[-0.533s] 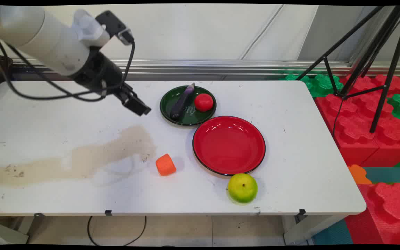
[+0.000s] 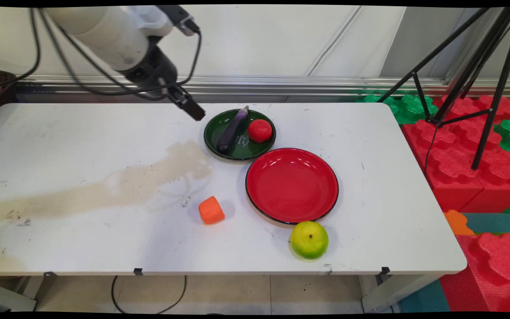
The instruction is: Pick up the eggplant from the green plate
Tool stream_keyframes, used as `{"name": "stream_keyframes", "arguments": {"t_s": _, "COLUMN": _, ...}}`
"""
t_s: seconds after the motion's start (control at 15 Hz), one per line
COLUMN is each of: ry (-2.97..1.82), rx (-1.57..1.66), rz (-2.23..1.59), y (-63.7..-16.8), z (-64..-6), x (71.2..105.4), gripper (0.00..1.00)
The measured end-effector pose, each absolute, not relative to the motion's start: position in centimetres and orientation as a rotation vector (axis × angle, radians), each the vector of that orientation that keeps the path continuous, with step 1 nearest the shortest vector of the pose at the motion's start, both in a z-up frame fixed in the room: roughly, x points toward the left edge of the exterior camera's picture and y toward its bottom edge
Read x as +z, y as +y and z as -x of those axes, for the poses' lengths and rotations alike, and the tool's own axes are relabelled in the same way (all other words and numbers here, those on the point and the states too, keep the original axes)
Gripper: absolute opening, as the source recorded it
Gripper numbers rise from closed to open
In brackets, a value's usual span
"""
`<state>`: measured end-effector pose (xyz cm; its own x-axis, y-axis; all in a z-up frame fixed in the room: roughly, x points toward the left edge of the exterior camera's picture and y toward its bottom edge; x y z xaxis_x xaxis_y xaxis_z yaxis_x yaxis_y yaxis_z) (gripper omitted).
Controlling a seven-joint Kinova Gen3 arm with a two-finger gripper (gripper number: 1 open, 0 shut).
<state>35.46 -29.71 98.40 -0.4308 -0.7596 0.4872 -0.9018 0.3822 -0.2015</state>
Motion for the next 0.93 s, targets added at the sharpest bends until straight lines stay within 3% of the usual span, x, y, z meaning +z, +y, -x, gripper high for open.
{"name": "stream_keyframes", "arguments": {"t_s": 0.33, "ry": -2.32, "rx": 0.642, "rz": -1.538, "y": -34.7, "z": -34.4, "x": 96.0, "gripper": 1.0}}
{"name": "stream_keyframes", "arguments": {"t_s": 0.93, "ry": -2.313, "rx": 0.566, "rz": -1.687, "y": -42.9, "z": -33.1, "x": 88.6, "gripper": 1.0}}
